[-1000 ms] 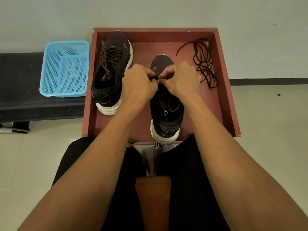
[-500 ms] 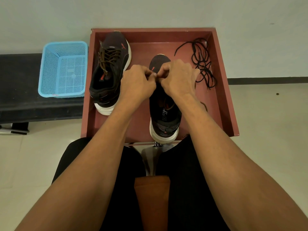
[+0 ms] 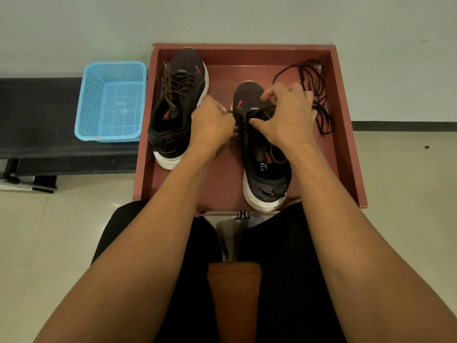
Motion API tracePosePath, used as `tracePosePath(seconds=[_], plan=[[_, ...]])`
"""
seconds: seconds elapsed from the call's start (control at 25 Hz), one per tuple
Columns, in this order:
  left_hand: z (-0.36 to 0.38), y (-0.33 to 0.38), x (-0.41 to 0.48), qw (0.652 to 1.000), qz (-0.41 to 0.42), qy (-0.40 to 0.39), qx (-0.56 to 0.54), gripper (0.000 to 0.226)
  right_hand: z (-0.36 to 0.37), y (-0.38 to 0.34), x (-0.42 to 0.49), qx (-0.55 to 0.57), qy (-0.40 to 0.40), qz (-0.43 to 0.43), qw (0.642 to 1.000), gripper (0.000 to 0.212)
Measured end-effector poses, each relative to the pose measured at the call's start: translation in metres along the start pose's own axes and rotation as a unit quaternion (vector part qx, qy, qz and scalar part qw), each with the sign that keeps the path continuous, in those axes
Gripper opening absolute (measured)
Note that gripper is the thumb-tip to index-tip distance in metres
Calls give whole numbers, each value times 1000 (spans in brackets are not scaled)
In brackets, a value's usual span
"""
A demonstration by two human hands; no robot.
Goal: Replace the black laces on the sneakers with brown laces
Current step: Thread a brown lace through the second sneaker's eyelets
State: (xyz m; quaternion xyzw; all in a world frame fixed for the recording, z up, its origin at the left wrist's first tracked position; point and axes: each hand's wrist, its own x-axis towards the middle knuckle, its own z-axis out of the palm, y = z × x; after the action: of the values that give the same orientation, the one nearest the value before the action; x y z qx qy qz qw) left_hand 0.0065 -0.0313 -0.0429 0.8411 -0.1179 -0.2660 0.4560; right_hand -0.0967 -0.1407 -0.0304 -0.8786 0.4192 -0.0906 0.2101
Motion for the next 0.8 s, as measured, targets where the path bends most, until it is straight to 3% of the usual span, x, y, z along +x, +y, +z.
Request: tracePosePath(seconds=[0.16, 0.32, 0.4, 0.64, 0.8], plan=[[-5, 1, 1, 1000, 3, 15, -3, 13, -5, 16, 0, 66, -20, 45, 997, 56], [-6, -3, 0, 961, 183, 32, 207, 27, -13, 26, 0, 136, -23, 83, 987, 30], [-5, -3, 0, 939, 240, 39, 244, 26, -19, 31, 0, 135, -5, 89, 987, 22], [-3, -4, -3, 945, 226, 70, 226, 10, -19, 16, -1, 77, -22, 68, 995, 22], [-4, -3, -8, 924, 186, 78, 324, 15, -19, 9, 3, 38, -10, 86, 996, 19]])
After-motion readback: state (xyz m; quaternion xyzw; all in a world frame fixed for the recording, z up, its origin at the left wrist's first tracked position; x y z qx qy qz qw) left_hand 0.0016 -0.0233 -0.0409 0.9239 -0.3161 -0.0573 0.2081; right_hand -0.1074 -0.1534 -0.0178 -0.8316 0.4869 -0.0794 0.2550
